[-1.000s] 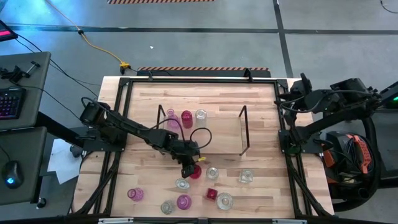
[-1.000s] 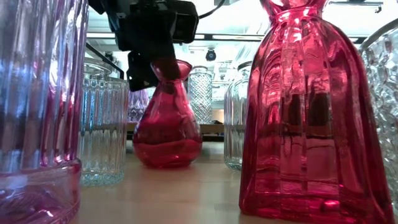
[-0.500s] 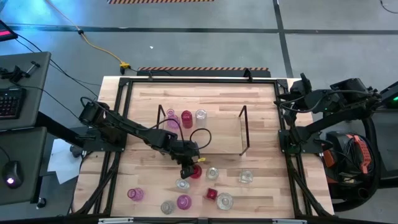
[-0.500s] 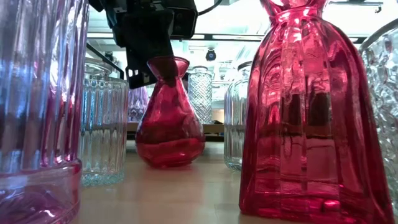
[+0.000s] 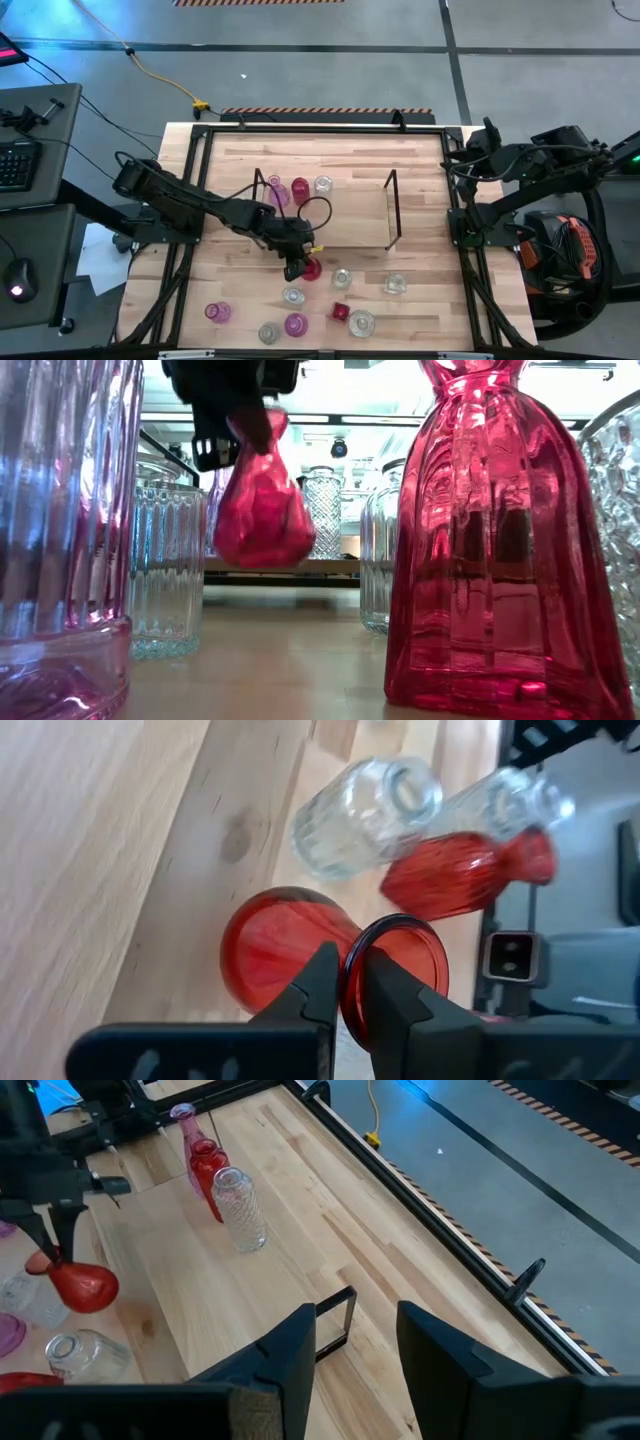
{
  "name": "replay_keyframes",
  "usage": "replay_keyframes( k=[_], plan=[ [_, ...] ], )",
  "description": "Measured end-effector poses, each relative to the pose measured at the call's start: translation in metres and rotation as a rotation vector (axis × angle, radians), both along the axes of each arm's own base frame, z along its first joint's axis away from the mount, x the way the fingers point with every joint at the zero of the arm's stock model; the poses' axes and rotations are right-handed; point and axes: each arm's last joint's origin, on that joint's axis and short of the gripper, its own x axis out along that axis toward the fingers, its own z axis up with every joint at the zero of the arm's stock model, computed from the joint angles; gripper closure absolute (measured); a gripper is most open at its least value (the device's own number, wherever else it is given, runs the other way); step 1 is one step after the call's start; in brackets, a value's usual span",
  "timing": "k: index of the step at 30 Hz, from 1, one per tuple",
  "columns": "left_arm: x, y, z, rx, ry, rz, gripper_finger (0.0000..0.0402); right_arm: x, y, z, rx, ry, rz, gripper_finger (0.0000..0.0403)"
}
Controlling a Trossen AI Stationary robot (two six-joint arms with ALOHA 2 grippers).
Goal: Sort vases onto shelf
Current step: Put the red vase aligned with the other red vase on the shelf
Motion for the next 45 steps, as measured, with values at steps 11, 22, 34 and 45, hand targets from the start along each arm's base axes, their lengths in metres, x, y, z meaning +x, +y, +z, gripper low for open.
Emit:
replay_keyframes(
  k=[11, 22, 34, 45],
  plan=[
    [-0.016, 0.022, 0.025, 0.067, -0.026, 0.095, 0.0386, 0.0, 0.0, 0.0, 0.001, 0.0, -0.001, 0.0279],
    [-0.023, 0.054, 0.025, 0.164, 0.05, 0.206, 0.0385, 0.001, 0.0, 0.001, 0.005, -0.015, 0.0, 0.0279],
    [-0.021, 0.075, 0.021, 0.185, 0.078, 0.276, 0.0385, 0.001, 0.0, 0.001, 0.004, -0.015, 0.0, 0.0279],
    [-0.021, 0.08, 0.02, 0.185, 0.076, 0.294, 0.0372, 0.001, 0.0, 0.001, -0.001, -0.012, 0.005, 0.0279]
  ],
)
